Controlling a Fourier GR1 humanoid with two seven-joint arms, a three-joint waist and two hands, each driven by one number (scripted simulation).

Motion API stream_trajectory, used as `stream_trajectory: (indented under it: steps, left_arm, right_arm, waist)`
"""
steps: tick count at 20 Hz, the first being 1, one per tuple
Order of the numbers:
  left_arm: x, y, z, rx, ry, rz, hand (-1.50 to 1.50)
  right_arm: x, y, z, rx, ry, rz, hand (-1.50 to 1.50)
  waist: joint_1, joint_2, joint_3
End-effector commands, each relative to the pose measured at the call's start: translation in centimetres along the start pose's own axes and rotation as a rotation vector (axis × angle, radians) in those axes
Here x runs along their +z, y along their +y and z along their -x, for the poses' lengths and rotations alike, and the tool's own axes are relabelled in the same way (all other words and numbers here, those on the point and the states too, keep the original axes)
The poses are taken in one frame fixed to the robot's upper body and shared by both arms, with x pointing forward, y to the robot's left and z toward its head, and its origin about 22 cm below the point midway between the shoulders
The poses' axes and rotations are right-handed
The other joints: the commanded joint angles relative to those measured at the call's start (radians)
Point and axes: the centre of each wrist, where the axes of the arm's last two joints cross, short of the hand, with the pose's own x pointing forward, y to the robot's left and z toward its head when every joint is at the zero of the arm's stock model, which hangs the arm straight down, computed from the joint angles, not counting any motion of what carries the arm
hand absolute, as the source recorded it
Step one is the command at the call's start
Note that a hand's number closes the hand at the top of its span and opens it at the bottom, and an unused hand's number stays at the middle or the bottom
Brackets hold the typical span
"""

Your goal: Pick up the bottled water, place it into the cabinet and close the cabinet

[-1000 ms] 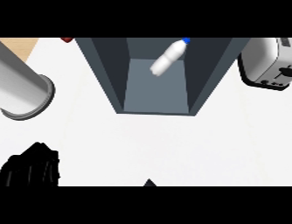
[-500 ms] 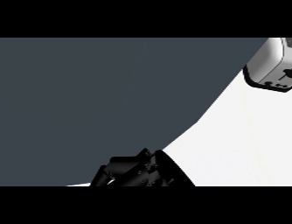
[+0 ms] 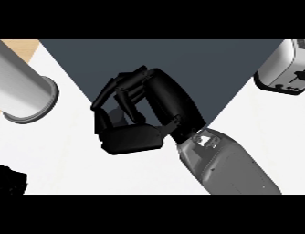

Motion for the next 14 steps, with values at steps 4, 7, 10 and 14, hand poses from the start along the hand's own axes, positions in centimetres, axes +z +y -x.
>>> stream_trajectory:
  steps: [4, 7, 10, 14]
  left_arm:
    - [0.5, 2.2, -2.5, 0.005, -0.007, 0.012, 1.50]
    - [1.3, 1.1, -0.6, -0.002, 0.003, 0.006, 1.50]
    - [-0.5, 1.3, -1.9, 0.013, -0.013, 0.022, 1.50]
    - [0.1, 0.9, -0.5, 0.001, -0.005, 0.050, 1.50]
  right_arm:
    - [-4.6, -5.9, 4.7, -0.008, 0.051, 0.048, 1.50]
    - [-4.7, -8.6, 4.3, -0.002, 0.059, 0.057, 1.50]
    - [-5.3, -9.4, 4.4, 0.013, 0.075, 0.044, 1.50]
    - [-4.6, -11.6, 5.0, 0.038, 0.060, 0.064, 1.50]
  waist:
    - [0.002, 0.006, 0.002]
    - [-0.006, 0.006, 0.002]
    - [0.000, 0.012, 0.002]
    - [0.004, 0.017, 0.001]
